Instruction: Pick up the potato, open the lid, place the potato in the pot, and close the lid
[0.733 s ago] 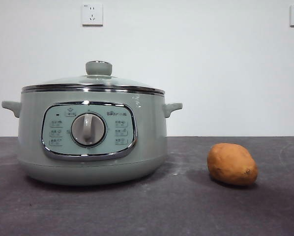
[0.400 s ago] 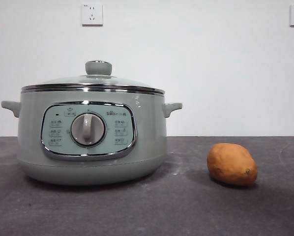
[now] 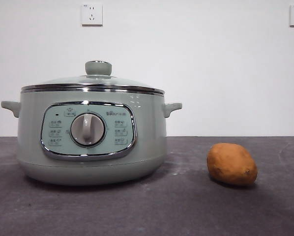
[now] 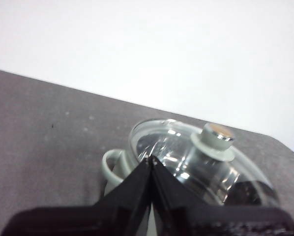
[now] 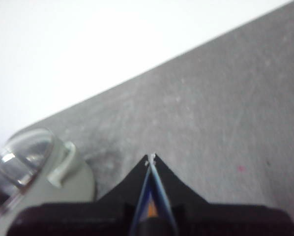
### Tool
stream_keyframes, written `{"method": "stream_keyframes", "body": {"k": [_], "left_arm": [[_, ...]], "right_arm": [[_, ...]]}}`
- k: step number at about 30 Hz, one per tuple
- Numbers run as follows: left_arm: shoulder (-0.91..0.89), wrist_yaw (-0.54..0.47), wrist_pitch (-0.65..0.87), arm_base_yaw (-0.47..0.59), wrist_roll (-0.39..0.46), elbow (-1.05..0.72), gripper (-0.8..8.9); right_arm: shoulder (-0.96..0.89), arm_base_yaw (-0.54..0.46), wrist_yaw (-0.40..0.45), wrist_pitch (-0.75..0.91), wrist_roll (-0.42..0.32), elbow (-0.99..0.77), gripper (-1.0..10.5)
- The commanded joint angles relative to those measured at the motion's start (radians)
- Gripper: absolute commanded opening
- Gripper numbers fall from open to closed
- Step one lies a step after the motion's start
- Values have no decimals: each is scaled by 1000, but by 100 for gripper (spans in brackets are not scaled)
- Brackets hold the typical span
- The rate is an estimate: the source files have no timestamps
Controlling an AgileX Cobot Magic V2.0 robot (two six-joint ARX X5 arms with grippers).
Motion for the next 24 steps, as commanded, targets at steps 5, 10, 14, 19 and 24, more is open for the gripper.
{"method": "stream_keyframes", "body": {"k": [5, 10, 14, 19, 24], "left_arm": [[113, 76, -105, 3, 6, 142, -6], [271, 206, -117, 3, 40, 251, -5], [407, 331, -118, 3, 63, 341, -5], [577, 485, -150, 3, 111, 462, -1], [690, 517, -185, 2, 137, 549, 266]], "right_arm": [[153, 2, -86, -35, -69, 196, -7], [292, 2, -226, -137, -139, 358, -2], [406, 2, -371, -253, -205, 479, -1], [537, 2, -513, -391, -287, 592, 5], [609, 2, -549, -425, -308, 612, 241]]}}
